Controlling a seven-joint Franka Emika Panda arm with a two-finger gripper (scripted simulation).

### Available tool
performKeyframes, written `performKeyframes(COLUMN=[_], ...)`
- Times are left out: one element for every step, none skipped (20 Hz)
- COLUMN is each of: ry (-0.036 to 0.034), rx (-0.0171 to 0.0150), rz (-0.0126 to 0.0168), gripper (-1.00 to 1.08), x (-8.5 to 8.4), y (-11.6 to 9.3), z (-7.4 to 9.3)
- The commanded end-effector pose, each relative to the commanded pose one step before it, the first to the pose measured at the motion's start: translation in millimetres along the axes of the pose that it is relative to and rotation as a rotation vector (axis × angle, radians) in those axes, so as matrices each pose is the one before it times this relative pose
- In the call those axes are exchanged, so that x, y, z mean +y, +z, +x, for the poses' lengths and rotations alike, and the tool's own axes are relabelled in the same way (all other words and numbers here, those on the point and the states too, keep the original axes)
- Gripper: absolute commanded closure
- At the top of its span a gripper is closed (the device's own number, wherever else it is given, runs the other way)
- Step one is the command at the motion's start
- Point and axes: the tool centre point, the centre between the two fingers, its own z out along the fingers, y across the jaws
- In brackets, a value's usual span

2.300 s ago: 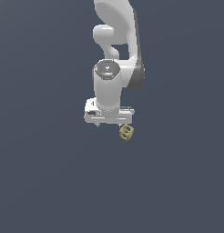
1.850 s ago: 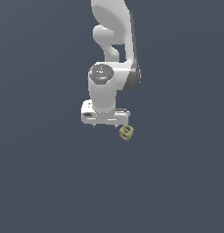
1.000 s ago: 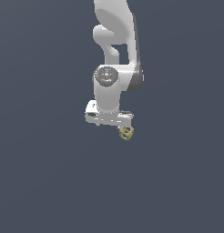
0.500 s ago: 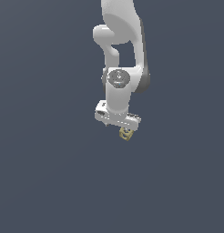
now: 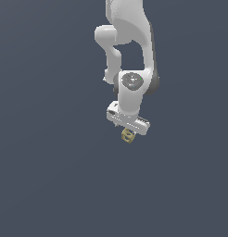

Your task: Pick up the object and move it to a goal position.

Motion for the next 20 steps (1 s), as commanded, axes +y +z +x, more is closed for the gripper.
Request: performKeyframes(ry=[0.04031, 0.01292, 0.01188, 0.01084, 0.00984, 0.00876, 0.00779, 0.00672, 0.00570, 0.00465, 0.00363, 0.00252, 0.00153, 0.00069, -0.00404, 0.00000, 0.00000, 0.00000, 0.00068, 0.00000], rx=[0.00418, 0.00125, 0.00114, 0.00103, 0.00093, 0.00082, 0.00072, 0.00062, 0.00052, 0.00043, 0.00033, 0.00023, 0.00014, 0.00006, -0.00052, 0.00000, 0.00000, 0.00000, 0.00008, 0.00000], rz=[0.00261, 0.00086, 0.00081, 0.00075, 0.00069, 0.00062, 0.00056, 0.00049, 0.00042, 0.00034, 0.00027, 0.00019, 0.00012, 0.00005, -0.00035, 0.00000, 0.00000, 0.00000, 0.00004, 0.00000], gripper=[-0.92, -0.92, -0.92, -0.92, -0.92, -0.92, -0.92, -0.92, -0.92, -0.92, -0.92, -0.92, -0.92, -0.92, -0.92, -0.92, -0.92, -0.92, -0.92, -0.92], x=[-5.03, -1.61, -1.45, -1.29, -1.13, -1.01, -0.85, -0.74, -0.61, -0.50, -0.38, -0.30, -0.17, 0.02, 0.08, -0.01, -0.02, -0.03, 0.25, -0.04], y=[3.00, 1.00, 0.92, 0.84, 0.75, 0.67, 0.59, 0.51, 0.43, 0.35, 0.27, 0.20, 0.12, 0.03, -0.14, 0.34, 1.02, 1.69, 2.30, 3.02], z=[-5.38, -1.93, -1.80, -1.67, -1.52, -1.39, -1.21, -1.07, -0.91, -0.75, -0.58, -0.44, -0.26, -0.02, 0.19, -0.02, -0.06, -0.10, 0.13, -0.18])
